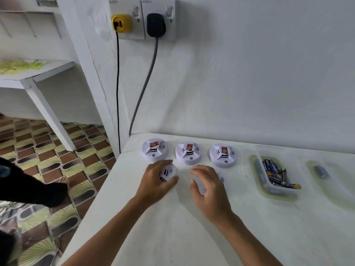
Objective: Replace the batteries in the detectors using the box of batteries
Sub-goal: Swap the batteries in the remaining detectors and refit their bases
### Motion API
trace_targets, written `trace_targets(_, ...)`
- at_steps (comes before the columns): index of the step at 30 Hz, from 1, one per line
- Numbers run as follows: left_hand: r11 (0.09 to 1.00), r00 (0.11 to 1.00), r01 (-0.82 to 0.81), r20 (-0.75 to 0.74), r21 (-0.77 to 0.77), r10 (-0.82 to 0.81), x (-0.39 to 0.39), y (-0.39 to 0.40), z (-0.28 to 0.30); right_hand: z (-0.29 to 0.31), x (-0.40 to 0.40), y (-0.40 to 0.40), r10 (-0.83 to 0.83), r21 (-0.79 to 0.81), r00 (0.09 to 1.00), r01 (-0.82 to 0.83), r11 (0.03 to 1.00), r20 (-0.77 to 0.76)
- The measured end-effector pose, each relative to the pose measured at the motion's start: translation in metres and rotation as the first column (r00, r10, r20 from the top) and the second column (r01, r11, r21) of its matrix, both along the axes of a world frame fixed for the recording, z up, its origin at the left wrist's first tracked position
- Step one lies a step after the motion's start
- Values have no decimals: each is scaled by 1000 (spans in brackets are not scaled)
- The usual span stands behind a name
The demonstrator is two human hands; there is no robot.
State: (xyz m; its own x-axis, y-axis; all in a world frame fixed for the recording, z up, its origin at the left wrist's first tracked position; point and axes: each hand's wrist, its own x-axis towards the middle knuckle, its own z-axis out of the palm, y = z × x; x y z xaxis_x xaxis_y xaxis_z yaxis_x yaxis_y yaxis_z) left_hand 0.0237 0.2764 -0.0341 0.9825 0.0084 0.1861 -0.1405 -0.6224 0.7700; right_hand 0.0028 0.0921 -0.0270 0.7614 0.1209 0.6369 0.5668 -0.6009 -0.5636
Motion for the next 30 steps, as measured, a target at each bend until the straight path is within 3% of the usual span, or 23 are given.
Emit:
trace_targets(1,976,999,-46,-32,-213,40,-2,-1,7,2,-2,8,58,49,997,-56,997,-46)
trace_targets(3,835,992,-67,-127,-546,-3,-4,-1,21,6,-4,23,152,142,971,-127,982,-184)
trace_targets(5,662,974,-40,-177,-749,-141,-8,-3,32,11,-3,33,236,239,912,-159,958,-337)
trace_targets(7,544,961,-70,-203,-836,-189,-13,-3,37,18,0,38,268,276,868,-160,948,-418)
trace_targets(9,491,955,-114,-231,-863,-185,-17,-1,39,25,3,41,278,292,831,-146,945,-482)
trace_targets(14,500,950,-155,-267,-852,-160,-23,-1,39,37,10,38,291,283,749,-143,948,-596)
trace_targets(19,523,941,-199,-310,-829,-133,-29,-5,42,43,13,32,309,151,775,-271,950,-551)
trace_targets(25,492,930,-224,-335,-842,-150,-32,-2,40,43,10,39,344,159,738,-311,937,-581)
trace_targets(30,379,924,-316,-373,-870,-86,-38,13,40,37,10,51,401,333,672,-236,913,-622)
